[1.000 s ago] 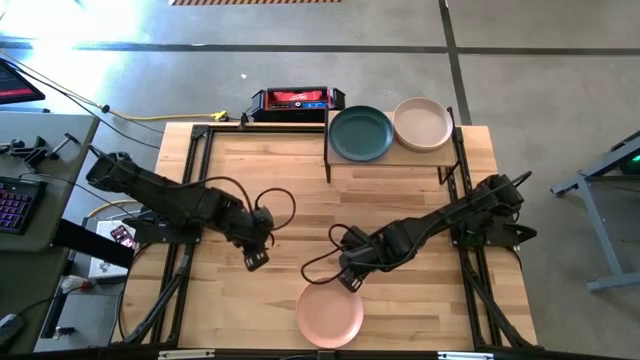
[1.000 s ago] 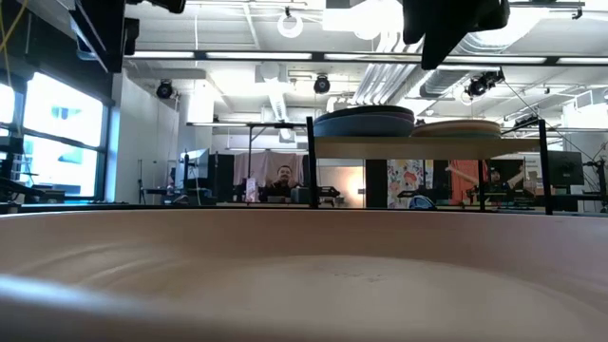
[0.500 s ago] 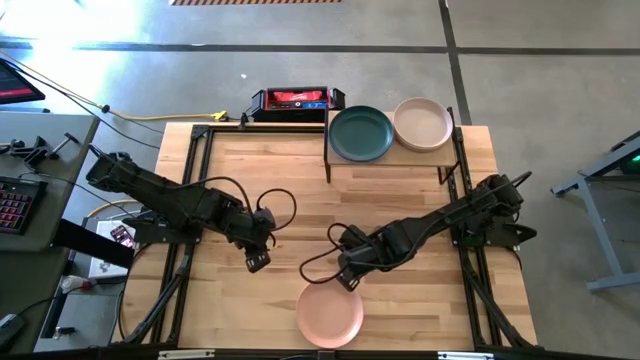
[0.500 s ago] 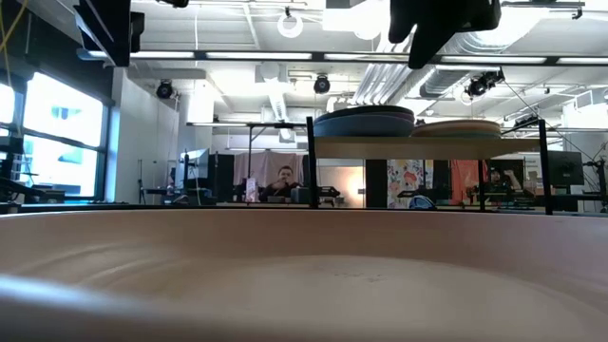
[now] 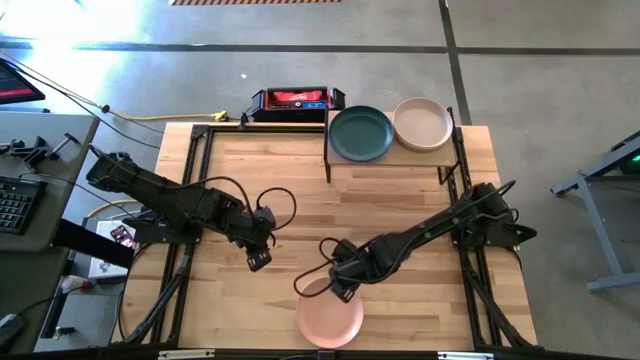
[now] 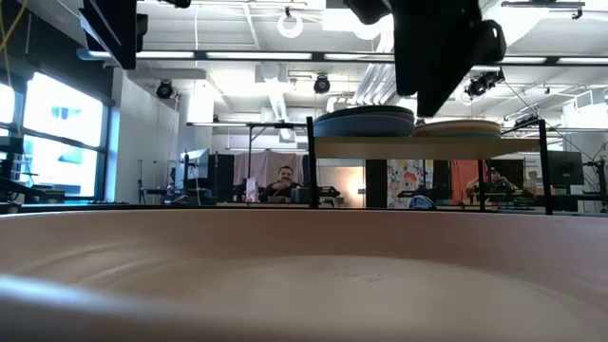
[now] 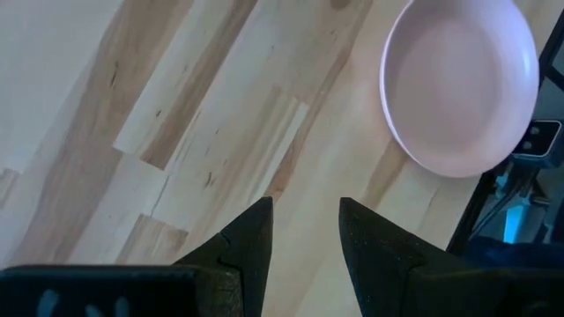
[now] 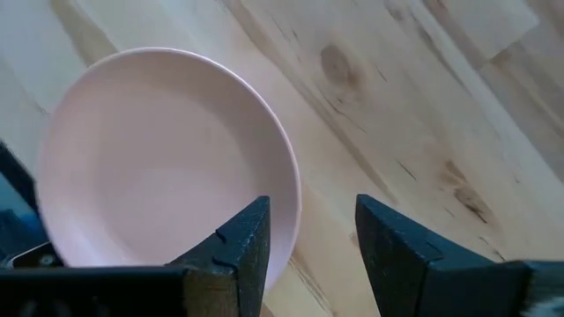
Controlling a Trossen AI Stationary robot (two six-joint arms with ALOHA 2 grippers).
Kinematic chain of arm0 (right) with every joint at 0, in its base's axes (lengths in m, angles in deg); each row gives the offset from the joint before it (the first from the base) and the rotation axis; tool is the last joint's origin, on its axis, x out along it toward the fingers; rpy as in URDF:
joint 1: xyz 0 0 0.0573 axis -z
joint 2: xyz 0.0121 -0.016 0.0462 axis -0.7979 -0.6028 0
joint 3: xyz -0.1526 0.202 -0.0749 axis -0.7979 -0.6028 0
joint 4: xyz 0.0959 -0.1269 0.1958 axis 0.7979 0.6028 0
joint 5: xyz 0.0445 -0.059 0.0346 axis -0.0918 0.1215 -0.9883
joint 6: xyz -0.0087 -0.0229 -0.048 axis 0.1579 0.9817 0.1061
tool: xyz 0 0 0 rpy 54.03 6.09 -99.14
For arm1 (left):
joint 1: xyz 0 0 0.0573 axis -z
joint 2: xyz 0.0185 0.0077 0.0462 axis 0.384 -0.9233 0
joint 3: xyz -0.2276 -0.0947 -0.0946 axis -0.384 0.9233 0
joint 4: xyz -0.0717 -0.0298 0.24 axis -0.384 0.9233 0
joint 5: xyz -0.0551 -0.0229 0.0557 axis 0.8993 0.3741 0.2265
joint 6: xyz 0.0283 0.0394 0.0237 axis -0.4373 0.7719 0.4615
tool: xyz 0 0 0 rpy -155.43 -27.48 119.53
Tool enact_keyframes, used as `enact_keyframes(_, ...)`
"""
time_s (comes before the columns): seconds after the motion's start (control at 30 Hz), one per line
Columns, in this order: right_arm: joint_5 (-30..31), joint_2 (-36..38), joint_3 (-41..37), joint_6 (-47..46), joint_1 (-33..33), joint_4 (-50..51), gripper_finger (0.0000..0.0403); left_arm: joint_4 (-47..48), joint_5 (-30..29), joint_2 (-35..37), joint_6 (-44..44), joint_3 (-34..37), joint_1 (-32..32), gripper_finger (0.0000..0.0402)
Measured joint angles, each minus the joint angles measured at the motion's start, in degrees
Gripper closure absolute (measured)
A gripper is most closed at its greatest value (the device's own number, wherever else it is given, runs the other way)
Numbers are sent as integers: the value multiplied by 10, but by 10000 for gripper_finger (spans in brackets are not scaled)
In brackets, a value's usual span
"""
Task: Place and stack plates onto a shelf
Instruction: Stack the pink plate on top of the green plate on the shelf
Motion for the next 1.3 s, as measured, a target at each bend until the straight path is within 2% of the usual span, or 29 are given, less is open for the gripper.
enact_keyframes(0.8, -26, -103, 0, -3, -15, -34, 256, 0, -9, 0, 0, 0, 0, 280)
enact_keyframes(1.3, -57, -132, 0, 9, -15, -66, 256, -3, -37, 0, -1, 0, 12, 280)
